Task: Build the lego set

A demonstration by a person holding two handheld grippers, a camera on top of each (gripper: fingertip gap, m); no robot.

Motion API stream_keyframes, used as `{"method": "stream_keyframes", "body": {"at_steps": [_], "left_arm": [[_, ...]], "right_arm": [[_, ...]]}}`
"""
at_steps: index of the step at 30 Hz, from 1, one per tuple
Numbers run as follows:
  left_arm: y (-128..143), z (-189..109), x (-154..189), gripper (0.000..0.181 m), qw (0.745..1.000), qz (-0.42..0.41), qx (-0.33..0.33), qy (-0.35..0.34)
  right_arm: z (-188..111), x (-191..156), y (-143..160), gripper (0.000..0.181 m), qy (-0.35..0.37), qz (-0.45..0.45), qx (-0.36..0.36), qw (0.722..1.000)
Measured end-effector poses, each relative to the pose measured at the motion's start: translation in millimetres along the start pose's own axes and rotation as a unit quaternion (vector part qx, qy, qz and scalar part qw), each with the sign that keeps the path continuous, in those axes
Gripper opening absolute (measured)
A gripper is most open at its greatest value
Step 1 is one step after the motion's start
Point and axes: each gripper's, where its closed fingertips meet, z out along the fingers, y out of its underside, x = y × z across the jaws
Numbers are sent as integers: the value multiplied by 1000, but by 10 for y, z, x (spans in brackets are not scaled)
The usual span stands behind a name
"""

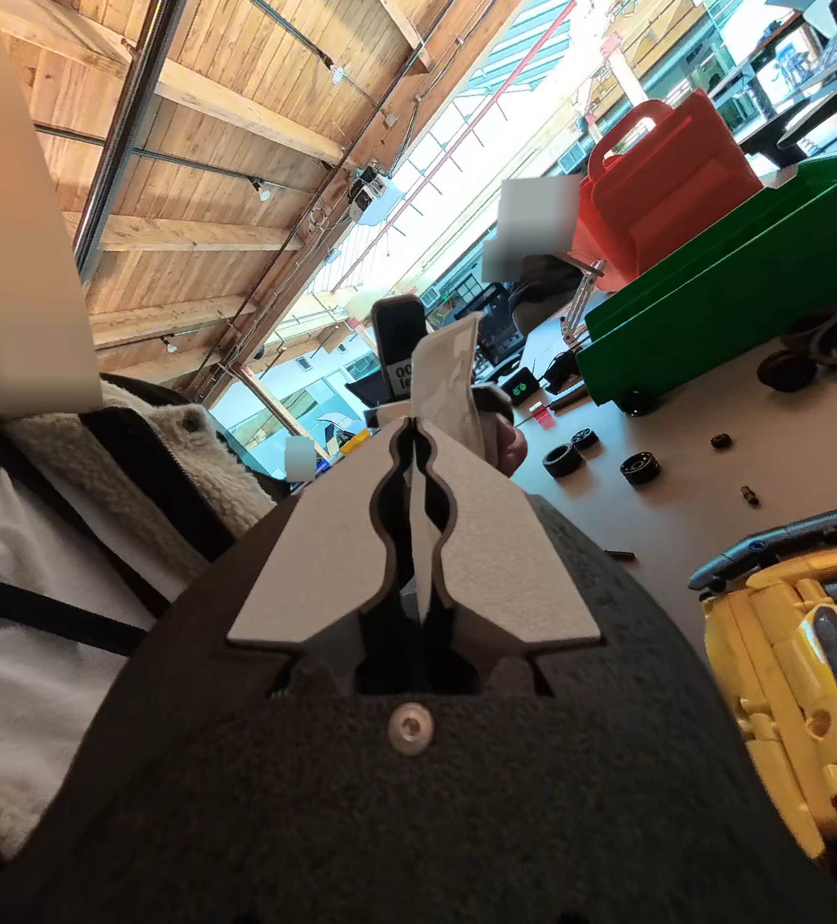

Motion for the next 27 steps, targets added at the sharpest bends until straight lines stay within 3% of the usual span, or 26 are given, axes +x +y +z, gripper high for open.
{"method": "stream_keyframes", "body": {"at_steps": [5, 18, 23, 26, 27], "left_arm": [[-49, 102, 18, 24, 1000, -14, -5, 23], [-179, 117, 35, 22, 997, -57, 25, 55], [-172, 124, 53, 0, 996, -55, 23, 63], [-184, 110, 60, 0, 995, -69, 26, 72], [-200, 98, 59, 0, 994, -76, 31, 75]], "right_arm": [[-40, 42, -11, 0, 2, 17, 15, 1000], [-79, 176, 27, 0, 24, 37, 13, 999], [-85, 188, 32, 0, 31, 35, 10, 999], [-98, 196, 15, 3, 54, -4, 4, 999], [-129, 225, -39, 14, 84, -44, 6, 995]]}}
